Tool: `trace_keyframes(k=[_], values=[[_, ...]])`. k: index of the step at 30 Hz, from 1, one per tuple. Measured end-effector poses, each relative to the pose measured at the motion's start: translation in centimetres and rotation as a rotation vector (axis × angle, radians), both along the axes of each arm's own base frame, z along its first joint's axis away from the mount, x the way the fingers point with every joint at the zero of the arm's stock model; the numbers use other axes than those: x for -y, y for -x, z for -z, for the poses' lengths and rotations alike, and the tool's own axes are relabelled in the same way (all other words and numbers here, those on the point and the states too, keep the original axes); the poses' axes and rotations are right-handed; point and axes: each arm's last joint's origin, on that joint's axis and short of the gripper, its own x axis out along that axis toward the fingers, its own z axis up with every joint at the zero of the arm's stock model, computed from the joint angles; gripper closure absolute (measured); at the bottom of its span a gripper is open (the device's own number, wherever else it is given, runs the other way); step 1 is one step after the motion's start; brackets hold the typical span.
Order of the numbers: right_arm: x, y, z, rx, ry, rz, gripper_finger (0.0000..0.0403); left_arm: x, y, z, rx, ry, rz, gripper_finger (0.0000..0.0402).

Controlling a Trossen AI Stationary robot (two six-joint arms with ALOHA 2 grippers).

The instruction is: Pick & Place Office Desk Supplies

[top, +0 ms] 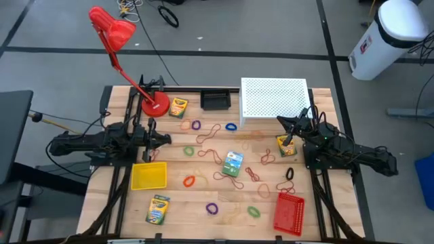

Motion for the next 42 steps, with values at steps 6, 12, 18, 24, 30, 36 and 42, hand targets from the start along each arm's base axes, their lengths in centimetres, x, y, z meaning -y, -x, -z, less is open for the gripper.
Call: trace_keyframes(k=[6, 12, 18, 24, 30, 36, 42], values=[[0.0, 0.0, 0.0, 0.000, 0.000, 0.000, 0.0394, 0.0, 0.0, 0.0, 0.000, 0.000, 0.000, 0.0360], [0.0, 0.0, 0.0, 0.000, 0.000, 0.000, 0.0394, 0.0, 0.0, 0.0, 0.000, 0.000, 0.000, 0.0360], [0.0, 0.0, 0.0, 0.000, 0.000, 0.000, 0.0394, 0.0, 0.0, 0.0, 0.000, 0.000, 0.000, 0.0360], [0.0, 0.0, 0.0, 0.000, 0.000, 0.000, 0.0394, 0.0, 0.0, 0.0, 0.000, 0.000, 0.000, 0.0360], [0.0, 0.0, -0.1, 0.034, -0.037, -0.012, 0.0394, 0.0, 0.0, -0.5, 0.047, -0.062, -0.008, 0.0360], [-0.1, 0.0, -1.0, 0.111, 0.010, -0.022, 0.0394, 0.1, 0.2, -1.2, 0.128, -0.069, 0.028, 0.0360], [-0.5, 0.0, -1.9, 0.202, 0.054, -0.185, 0.0394, 0.3, 0.2, -1.3, 0.134, -0.068, 0.102, 0.0360]])
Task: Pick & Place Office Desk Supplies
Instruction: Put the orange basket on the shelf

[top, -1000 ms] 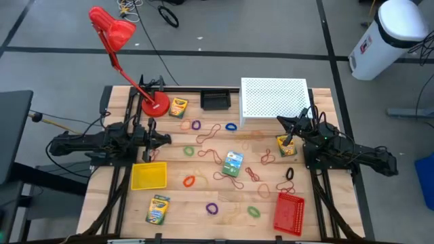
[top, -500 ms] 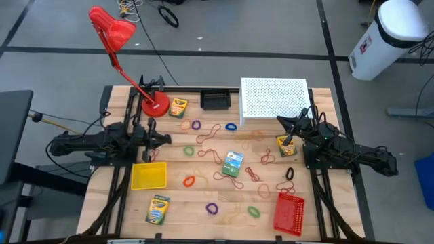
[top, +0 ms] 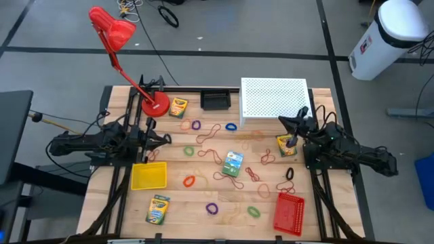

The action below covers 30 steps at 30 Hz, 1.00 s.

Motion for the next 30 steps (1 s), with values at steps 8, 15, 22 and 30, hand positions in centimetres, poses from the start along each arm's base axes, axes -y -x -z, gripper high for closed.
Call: trace_keyframes(k=[8, 15, 22, 30], values=[[-0.6, -0.1, -0.3, 0.036, 0.001, -0.183, 0.0398, 0.0, 0.0, 0.0, -0.004, 0.047, 0.000, 0.0360], [-1.3, -1.4, 0.6, -0.077, -0.062, -0.164, 0.0401, -0.4, -0.1, 0.3, -0.030, 0.126, -0.097, 0.0362], [-3.1, -3.3, -1.3, -0.237, -0.117, -0.174, 0.0401, -0.7, -0.7, 1.1, -0.123, 0.079, -0.233, 0.0395], [-6.2, -6.2, -3.0, -0.660, -0.328, -0.192, 0.0402, -1.4, -1.0, 1.6, -0.168, 0.131, -0.465, 0.0388]])
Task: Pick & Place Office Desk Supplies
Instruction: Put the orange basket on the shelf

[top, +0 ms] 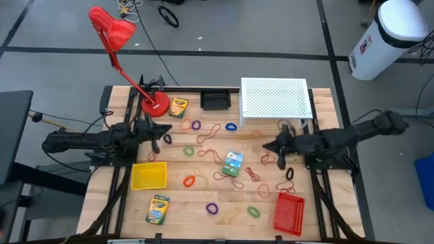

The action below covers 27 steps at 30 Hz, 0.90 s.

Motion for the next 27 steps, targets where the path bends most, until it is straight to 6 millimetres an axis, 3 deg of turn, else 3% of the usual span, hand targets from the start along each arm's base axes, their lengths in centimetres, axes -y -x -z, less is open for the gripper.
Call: trace_keyframes(k=[9, 18, 27], values=[[-4.6, -2.9, -2.2, -0.400, -0.118, -0.020, 0.0403, 0.0, 0.0, 0.0, 0.021, 0.056, 0.006, 0.0375], [-8.5, -4.0, -4.0, -0.762, -0.218, -0.036, 0.0390, 0.0, 0.0, 0.0, 0.020, 0.053, 0.006, 0.0375], [-11.5, -3.8, -2.7, -0.979, -0.425, 0.013, 0.0351, 0.0, 0.0, 0.0, 0.020, 0.053, 0.006, 0.0375]])
